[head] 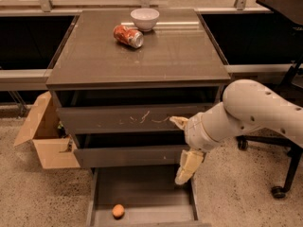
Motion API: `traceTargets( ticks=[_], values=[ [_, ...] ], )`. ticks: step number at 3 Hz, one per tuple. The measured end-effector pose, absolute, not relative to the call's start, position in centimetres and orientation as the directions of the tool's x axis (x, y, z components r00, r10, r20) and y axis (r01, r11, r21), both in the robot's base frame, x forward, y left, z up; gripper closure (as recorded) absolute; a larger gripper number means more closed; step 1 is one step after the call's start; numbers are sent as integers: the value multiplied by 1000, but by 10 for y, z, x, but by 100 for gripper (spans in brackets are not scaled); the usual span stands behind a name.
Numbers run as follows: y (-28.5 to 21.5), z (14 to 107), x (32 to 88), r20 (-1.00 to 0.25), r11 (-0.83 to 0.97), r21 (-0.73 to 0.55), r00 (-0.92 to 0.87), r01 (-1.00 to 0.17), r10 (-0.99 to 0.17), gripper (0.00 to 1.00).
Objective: Pick orange from bottom drawer and place on counter
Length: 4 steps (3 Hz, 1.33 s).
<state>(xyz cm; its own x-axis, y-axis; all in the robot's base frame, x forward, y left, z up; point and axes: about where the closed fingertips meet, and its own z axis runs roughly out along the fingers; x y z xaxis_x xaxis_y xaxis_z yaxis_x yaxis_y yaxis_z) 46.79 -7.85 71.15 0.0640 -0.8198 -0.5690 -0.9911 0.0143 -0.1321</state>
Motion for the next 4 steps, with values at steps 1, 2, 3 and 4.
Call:
traceTargets(
  ticks=[1, 2, 3, 4],
  values=[
    [-63, 675, 467, -590, -29, -109, 88, -994, -802, 0],
    [-47, 636, 466, -601, -57, -98, 105, -994, -792, 0],
    [-22, 568, 474, -612, -35, -79, 76, -996, -787, 0],
    [-21, 568, 474, -612, -35, -79, 77, -996, -787, 0]
  ],
)
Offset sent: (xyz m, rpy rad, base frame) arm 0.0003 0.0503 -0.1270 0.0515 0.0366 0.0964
